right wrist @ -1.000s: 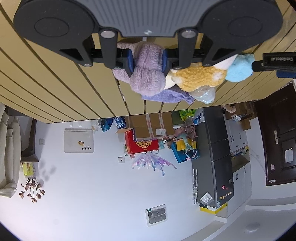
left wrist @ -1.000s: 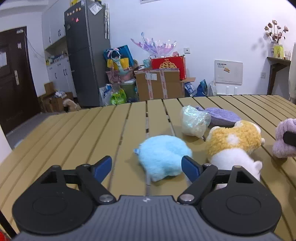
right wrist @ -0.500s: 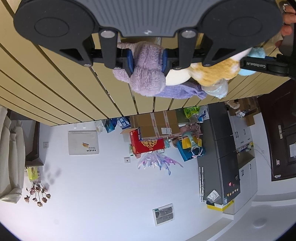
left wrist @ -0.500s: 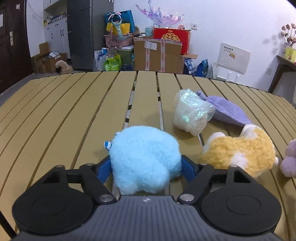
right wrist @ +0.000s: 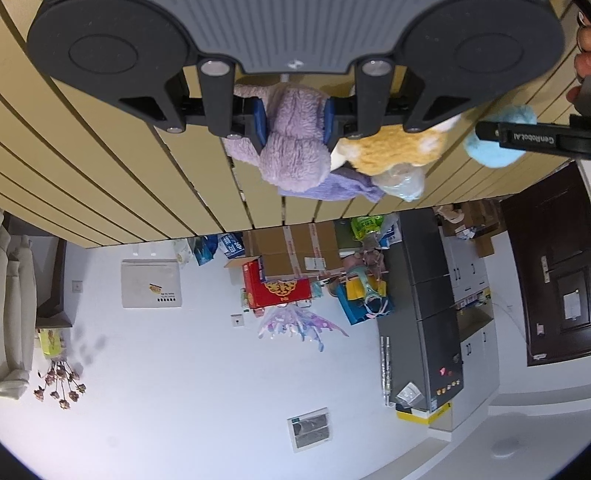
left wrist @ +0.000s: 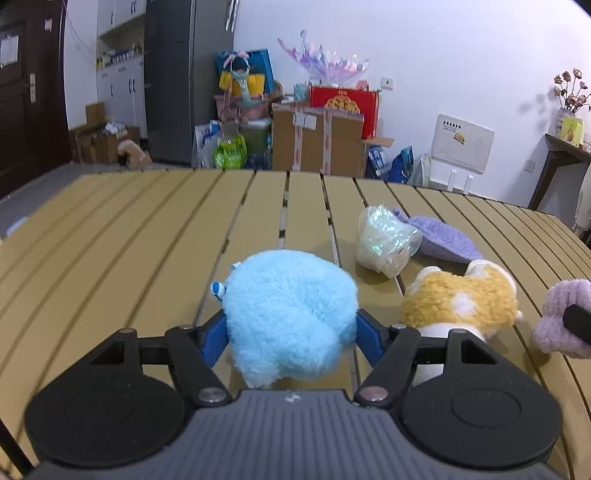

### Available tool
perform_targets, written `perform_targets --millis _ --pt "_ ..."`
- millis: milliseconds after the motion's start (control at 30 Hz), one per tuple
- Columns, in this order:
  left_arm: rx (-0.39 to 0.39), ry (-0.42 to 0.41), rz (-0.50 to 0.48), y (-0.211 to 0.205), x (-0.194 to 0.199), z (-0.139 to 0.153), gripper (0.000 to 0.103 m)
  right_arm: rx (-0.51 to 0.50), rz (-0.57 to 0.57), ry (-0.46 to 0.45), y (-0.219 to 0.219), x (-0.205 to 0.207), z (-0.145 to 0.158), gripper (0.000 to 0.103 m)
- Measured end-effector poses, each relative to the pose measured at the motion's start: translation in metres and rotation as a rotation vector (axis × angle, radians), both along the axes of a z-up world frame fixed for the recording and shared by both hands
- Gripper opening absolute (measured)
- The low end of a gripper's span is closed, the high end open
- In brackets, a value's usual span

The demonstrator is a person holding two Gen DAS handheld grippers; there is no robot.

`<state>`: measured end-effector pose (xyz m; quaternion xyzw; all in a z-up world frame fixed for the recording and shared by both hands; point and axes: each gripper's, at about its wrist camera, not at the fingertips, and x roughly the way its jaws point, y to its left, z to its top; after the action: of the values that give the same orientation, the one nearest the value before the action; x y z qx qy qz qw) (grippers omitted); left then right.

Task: Collect trash
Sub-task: 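Grasp the light blue plush toy with the left tool while the right tool holds the pink hat, then carry the blue plush and pink hat with both tools down over the black bin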

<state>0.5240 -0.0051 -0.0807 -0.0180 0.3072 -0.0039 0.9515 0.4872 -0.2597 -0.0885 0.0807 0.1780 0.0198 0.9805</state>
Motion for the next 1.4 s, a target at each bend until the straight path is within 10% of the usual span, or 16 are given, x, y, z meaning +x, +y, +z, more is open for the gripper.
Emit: perform_targets --millis 833,1400 --pt "0.025 -0.080 -0.055 -0.007 -0.155 0.056 0.072 -0.067 0.040 -0.017 0.004 -0.159 0.049 0.028" --pt "0.073 -0.072 -0.106 -0.017 -0.265 0.044 0.072 -0.098 0.081 0.031 0.002 -0.266 0.051 0.028"
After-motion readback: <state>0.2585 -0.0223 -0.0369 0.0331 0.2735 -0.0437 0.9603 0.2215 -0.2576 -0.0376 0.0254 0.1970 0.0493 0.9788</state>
